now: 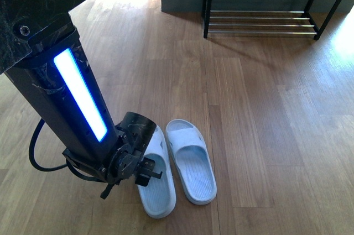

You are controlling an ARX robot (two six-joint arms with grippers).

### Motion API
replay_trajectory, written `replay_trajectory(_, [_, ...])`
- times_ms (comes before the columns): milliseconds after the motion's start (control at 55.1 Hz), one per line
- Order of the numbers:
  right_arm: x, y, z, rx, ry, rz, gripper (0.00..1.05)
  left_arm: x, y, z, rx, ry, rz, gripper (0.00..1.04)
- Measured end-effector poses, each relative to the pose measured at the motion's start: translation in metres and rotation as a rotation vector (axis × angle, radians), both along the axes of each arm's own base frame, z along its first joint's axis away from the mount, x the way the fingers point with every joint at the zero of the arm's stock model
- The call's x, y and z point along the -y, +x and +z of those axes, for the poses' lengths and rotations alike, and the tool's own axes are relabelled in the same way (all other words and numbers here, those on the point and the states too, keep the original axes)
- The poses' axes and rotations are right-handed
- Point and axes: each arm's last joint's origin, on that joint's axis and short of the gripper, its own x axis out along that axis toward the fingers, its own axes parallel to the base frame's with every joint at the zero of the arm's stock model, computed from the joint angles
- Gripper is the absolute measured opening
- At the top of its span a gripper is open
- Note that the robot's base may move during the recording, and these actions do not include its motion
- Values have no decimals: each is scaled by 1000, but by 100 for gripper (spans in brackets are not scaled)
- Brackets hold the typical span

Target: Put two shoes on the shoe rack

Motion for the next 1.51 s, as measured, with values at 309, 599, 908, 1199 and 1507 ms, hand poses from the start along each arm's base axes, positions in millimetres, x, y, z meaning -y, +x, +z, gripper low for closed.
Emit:
replay_trajectory(309, [0, 0, 0, 0, 0, 0, 96, 0, -1, 0, -10, 30, 45, 4])
replay_trajectory(599, [0, 0, 0, 0, 0, 0, 96, -29, 11, 17, -7, -97, 44, 2])
replay_trajectory(908, [0, 0, 0, 0, 0, 0, 96, -137, 42, 174, 430, -92, 260, 2])
replay_trajectory(1199, [0, 0, 0, 0, 0, -2, 96, -107, 2, 165, 440, -42, 249, 2])
replay_trajectory(1507, [0, 0, 0, 0, 0, -3, 96, -121, -102, 326, 775, -47, 256, 2])
